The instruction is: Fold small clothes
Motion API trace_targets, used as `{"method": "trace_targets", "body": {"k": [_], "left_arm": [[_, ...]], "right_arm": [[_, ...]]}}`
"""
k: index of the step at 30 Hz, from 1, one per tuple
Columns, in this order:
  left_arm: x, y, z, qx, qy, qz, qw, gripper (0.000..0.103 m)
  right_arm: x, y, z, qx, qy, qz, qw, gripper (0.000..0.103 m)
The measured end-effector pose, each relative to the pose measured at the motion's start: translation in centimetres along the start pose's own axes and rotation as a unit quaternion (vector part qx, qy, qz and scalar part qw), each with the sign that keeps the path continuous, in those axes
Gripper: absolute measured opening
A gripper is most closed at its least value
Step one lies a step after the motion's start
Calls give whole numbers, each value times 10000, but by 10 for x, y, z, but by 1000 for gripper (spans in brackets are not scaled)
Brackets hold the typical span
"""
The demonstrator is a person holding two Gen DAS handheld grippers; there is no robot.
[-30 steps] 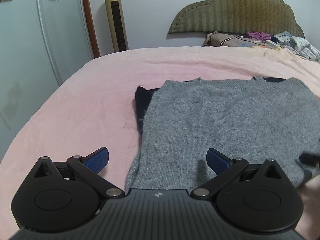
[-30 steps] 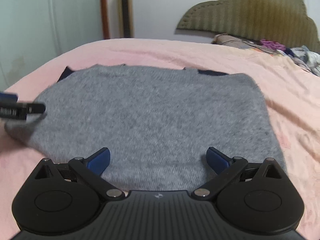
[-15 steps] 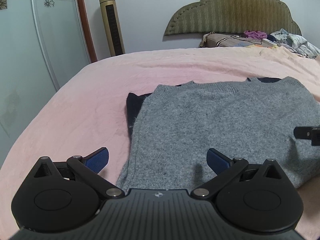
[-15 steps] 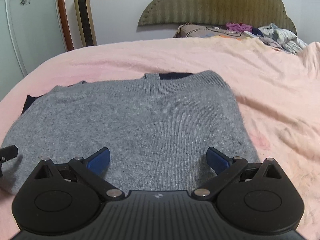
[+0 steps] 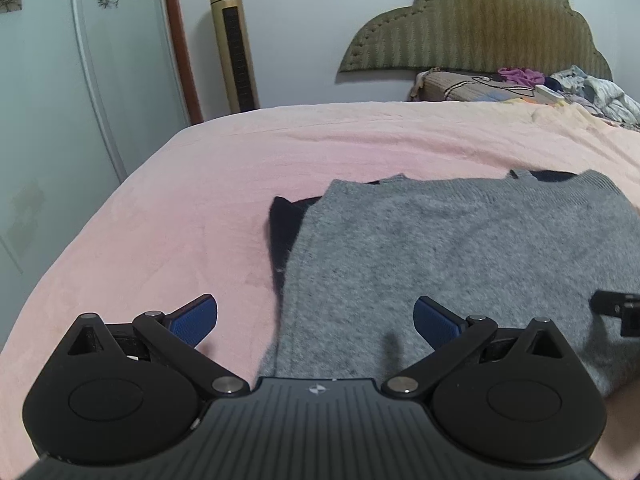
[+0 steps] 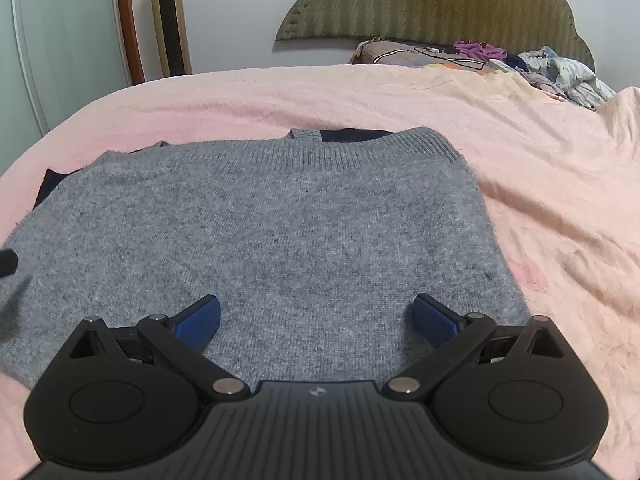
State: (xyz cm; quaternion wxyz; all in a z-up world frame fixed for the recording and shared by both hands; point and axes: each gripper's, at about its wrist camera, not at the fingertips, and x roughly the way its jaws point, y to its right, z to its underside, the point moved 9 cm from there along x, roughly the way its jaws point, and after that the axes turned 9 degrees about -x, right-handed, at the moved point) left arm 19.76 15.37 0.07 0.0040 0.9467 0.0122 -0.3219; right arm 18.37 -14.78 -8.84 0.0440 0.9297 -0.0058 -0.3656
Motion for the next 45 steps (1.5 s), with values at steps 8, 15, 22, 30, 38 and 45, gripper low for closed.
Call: {"method": "trace_targets", "body": {"k": [8, 15, 22, 30, 38, 45], "left_arm": [[3, -7, -1, -122, -106, -79, 9998, 103], [7, -10, -1, -157, -172, -48, 9997, 103], [11, -15, -1, -210, -256, -124, 9994, 103], [16, -20, -4, -263, -377, -435, 9980, 103], [21, -21, -5, -313, -469, -443, 9974, 103], [29, -23, -6, -344, -588, -377, 9970, 103]], "right_arm": [[1, 0, 1, -12, -21, -18, 10000, 103], [0, -1, 1, -14, -19, -30, 10000, 103], [-1, -1, 1, -5, -16, -96, 10000, 103], [-19, -22, -6, -290, 265, -582, 9975, 103], [-48, -67, -13, -1357, 723, -807, 9848, 103], [-63, -108, -9, -2188, 989, -816, 9673, 103]]}}
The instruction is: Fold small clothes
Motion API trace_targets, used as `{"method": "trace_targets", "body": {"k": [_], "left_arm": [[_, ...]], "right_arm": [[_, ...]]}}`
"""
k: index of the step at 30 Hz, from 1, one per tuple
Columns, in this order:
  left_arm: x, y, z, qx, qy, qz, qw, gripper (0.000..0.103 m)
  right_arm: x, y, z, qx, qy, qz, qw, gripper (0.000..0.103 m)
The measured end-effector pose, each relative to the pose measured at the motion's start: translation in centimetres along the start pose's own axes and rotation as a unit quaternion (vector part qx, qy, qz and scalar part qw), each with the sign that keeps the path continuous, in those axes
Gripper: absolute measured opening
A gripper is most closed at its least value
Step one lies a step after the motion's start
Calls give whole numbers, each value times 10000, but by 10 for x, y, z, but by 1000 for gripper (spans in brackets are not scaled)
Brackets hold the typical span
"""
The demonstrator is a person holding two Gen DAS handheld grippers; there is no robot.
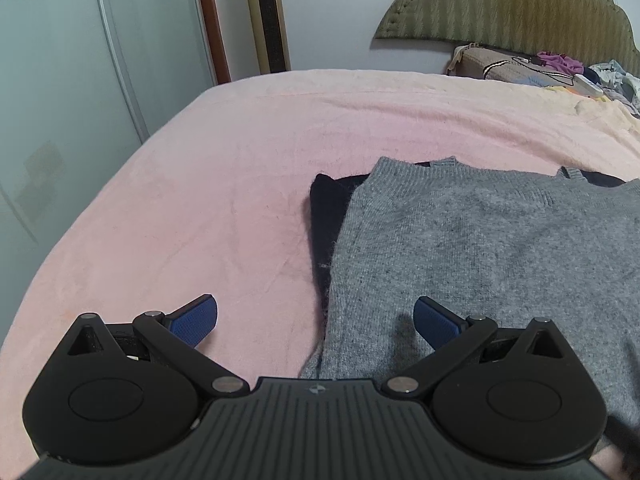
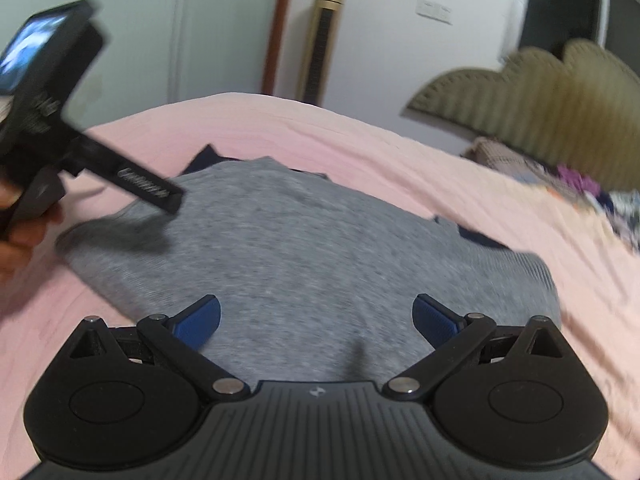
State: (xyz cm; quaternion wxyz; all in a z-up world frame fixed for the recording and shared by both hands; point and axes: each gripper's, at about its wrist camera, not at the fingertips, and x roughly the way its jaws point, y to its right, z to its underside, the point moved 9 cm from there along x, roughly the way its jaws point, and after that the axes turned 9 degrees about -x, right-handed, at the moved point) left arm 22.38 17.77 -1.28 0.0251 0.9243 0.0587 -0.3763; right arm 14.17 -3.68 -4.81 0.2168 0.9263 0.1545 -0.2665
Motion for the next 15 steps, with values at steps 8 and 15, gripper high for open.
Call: {"method": "trace_targets", "body": {"k": [8, 15], "left_arm": [[27, -25, -26, -514, -327, 516, 9968, 103], [69, -31, -44, -1416, -1164, 1768, 9670, 103]], "right_arm": [[2, -62, -7, -1217, 147, -104, 9924, 103], [18, -105, -12, -2058, 226, 164, 9782, 102]]}}
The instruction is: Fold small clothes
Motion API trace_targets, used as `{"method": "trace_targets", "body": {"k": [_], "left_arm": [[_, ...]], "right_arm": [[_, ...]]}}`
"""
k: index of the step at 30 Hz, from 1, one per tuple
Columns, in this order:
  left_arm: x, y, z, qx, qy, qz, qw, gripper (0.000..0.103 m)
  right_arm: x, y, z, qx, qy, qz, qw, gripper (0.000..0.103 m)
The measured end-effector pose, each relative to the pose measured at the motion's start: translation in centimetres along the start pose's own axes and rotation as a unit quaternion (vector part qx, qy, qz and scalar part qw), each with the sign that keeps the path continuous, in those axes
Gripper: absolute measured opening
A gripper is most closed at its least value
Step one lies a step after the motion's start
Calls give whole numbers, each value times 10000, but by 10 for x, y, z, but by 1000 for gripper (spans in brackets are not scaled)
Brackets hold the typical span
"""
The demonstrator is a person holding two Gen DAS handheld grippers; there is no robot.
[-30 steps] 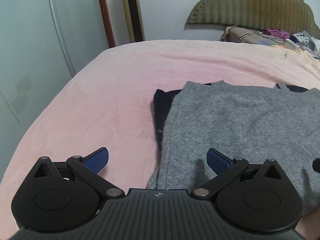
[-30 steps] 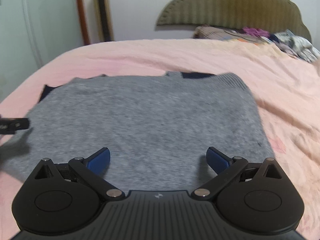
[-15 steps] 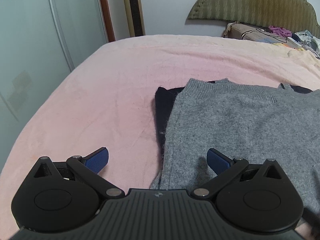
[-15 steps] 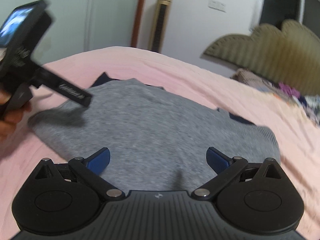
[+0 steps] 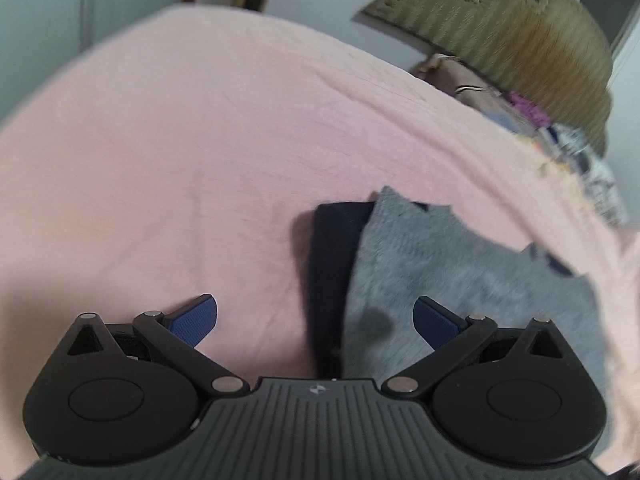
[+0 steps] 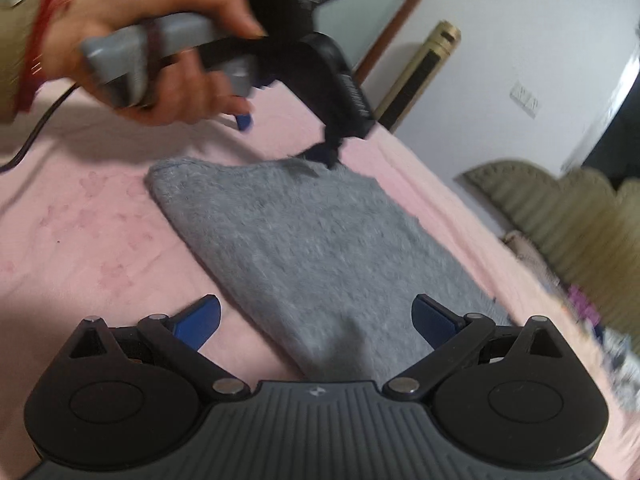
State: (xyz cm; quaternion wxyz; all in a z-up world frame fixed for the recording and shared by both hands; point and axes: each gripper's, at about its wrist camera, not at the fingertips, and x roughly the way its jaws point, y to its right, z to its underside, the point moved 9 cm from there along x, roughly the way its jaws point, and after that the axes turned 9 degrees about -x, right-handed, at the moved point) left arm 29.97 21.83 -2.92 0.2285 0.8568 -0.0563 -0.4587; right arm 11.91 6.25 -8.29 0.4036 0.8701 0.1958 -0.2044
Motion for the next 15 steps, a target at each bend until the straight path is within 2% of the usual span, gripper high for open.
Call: {"method": "trace_targets", "body": {"k": [5, 8, 9, 10, 11, 12, 13, 14, 15], "left_arm": [[21, 13, -10, -56, -219, 457, 9987, 101], [33, 26, -14, -59, -295, 709, 9970, 93], [36, 31, -16, -55, -294, 752, 9967, 83], [41, 35, -16, -44, -326, 816, 9961, 69], [46, 38, -16, -50, -348, 835, 9959, 65], [48, 40, -17, -52, -317, 794, 9963, 57], [51, 41, -18, -54, -316, 766, 9966, 42], [54, 41, -18, -88, -352, 740, 9966, 36], [56, 39, -20, -145, -333, 651, 9972, 25]], "right_arm": [[16, -5, -15, -224, 32, 328, 9992, 102], [26, -9, -25, -363, 99, 493, 9981, 102], [28, -9, -29, -405, 134, 544, 9976, 100], [30, -10, -32, -436, 176, 578, 9972, 96], [33, -11, -34, -455, 194, 567, 9972, 88], [36, -13, -37, -443, 194, 509, 9975, 74], [39, -14, -38, -428, 198, 421, 9980, 67], [40, -15, -39, -421, 184, 334, 9984, 56], [42, -16, -39, -412, 166, 281, 9986, 49]]}}
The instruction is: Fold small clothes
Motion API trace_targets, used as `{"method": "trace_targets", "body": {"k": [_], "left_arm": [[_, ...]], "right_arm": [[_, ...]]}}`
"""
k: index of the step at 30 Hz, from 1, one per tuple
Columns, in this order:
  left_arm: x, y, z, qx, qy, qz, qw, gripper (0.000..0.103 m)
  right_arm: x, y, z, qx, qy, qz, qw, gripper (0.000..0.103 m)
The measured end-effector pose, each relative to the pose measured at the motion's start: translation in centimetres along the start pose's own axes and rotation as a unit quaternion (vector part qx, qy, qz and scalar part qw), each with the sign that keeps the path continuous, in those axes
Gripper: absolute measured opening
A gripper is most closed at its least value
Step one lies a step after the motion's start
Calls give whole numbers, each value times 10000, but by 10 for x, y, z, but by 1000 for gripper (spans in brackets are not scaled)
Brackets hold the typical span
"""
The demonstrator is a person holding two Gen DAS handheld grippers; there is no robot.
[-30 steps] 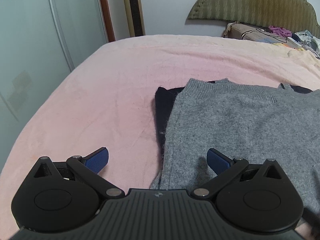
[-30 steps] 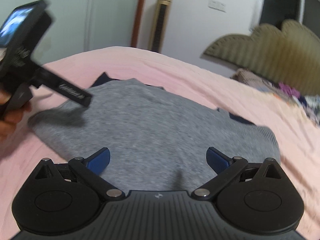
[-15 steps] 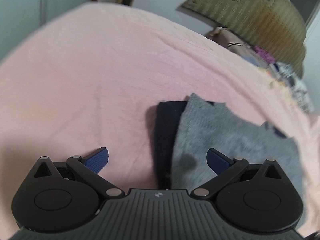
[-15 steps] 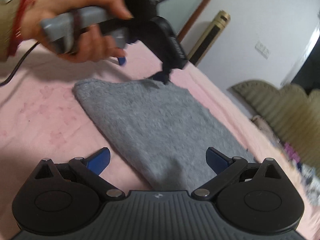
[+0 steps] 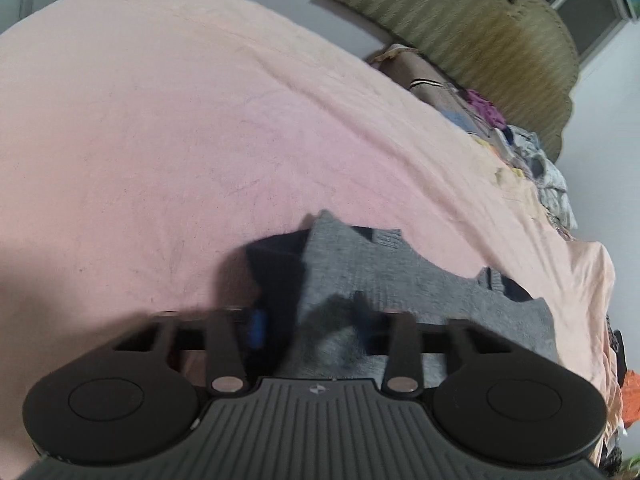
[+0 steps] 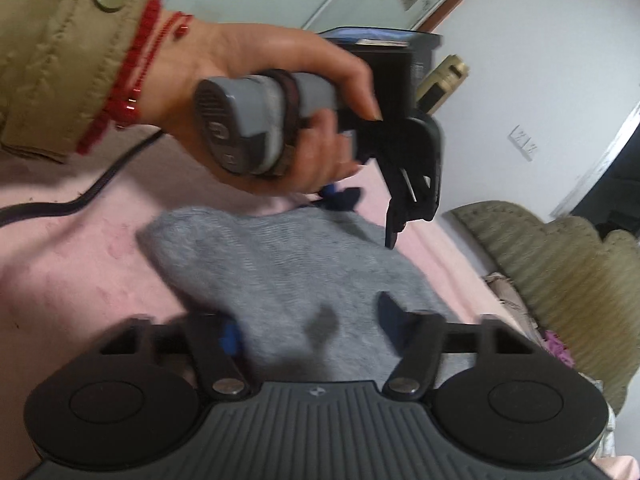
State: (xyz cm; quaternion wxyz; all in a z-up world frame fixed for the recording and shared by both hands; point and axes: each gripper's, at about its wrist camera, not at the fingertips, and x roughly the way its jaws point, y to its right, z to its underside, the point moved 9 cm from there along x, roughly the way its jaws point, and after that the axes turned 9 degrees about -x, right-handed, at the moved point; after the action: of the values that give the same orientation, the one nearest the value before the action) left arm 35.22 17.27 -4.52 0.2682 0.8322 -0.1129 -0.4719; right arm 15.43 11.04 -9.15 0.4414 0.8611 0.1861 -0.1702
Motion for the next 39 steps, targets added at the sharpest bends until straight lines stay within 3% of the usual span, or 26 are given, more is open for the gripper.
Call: {"method": "trace_targets", "body": {"k": [1, 3, 6, 12, 22, 30, 39], "left_arm": [[1, -2, -1, -49, 1, -53, 10000, 14], [0, -7, -2, -253, 5, -41, 9997, 13], [-7, -4, -2, -237, 156, -209, 9994, 12], [-39, 39, -3, 316, 641, -645, 9953, 11], [-69, 149, 9, 948, 1095, -678, 9871, 10], [-42, 230, 38, 1459, 1110, -565, 9814, 9], [24, 302, 79, 2025, 721, -434, 9757, 9]], "right_arm": [[1, -1, -1, 3, 14, -44, 10000, 43], [2, -2, 0, 45, 24, -192, 9998, 20], [0, -2, 2, 184, 89, -335, 9992, 11], [-22, 26, 8, 645, 434, -134, 9969, 7], [-76, 97, 54, 1435, 624, 511, 9864, 7], [-104, 133, 106, 2084, 454, 907, 9728, 7], [-126, 152, 178, 3045, 10, 1026, 9470, 7]]}}
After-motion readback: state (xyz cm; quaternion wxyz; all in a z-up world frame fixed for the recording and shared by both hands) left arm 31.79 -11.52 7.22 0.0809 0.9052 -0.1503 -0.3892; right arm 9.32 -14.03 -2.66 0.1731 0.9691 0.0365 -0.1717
